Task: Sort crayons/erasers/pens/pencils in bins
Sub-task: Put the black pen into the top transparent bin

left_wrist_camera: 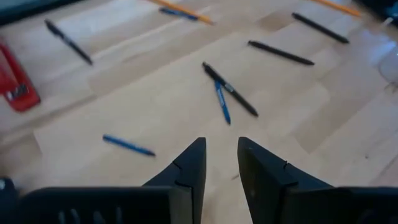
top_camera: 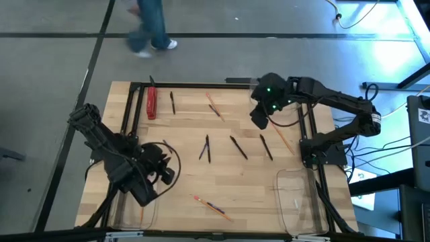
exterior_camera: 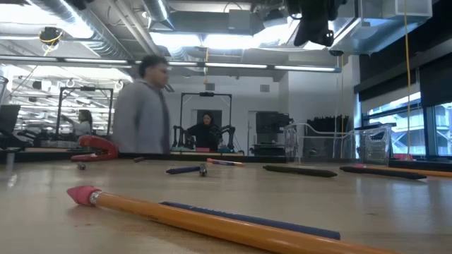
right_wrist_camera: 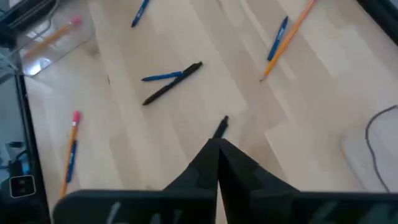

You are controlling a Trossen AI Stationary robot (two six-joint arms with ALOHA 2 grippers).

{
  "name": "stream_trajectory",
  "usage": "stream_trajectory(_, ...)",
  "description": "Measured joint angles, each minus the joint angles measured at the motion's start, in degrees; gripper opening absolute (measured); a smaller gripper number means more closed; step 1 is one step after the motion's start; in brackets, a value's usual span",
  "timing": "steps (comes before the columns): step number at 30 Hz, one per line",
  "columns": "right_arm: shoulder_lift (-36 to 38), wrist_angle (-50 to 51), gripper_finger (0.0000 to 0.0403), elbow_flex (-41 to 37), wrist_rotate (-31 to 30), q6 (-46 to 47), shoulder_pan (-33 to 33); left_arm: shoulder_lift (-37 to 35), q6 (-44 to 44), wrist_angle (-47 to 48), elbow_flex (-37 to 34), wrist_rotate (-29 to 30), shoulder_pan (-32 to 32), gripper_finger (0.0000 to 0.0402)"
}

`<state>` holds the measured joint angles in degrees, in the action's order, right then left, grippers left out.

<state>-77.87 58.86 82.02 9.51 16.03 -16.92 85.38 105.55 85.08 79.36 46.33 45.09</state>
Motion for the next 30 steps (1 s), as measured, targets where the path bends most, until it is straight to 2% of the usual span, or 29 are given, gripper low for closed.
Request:
stream_trajectory(17,-4.7,-1.2,0.0114,0.0,0.6,0.7,1.8,-3.3,-7.4,-0.1,0.7,2.9,-1.7,0.0085)
stream_trajectory(21,-8.2,-1.0,0.0125,0.0,-0.8,5.0,2.1,-3.3,-8.7,-0.1,0.7,2.9,-1.7,0.0085)
stream_trajectory(30,-20.8,-1.0,0.0126,0.0,0.3,5.4,2.6,-3.3,-8.7,0.2,0.7,2.9,-2.0,0.0085)
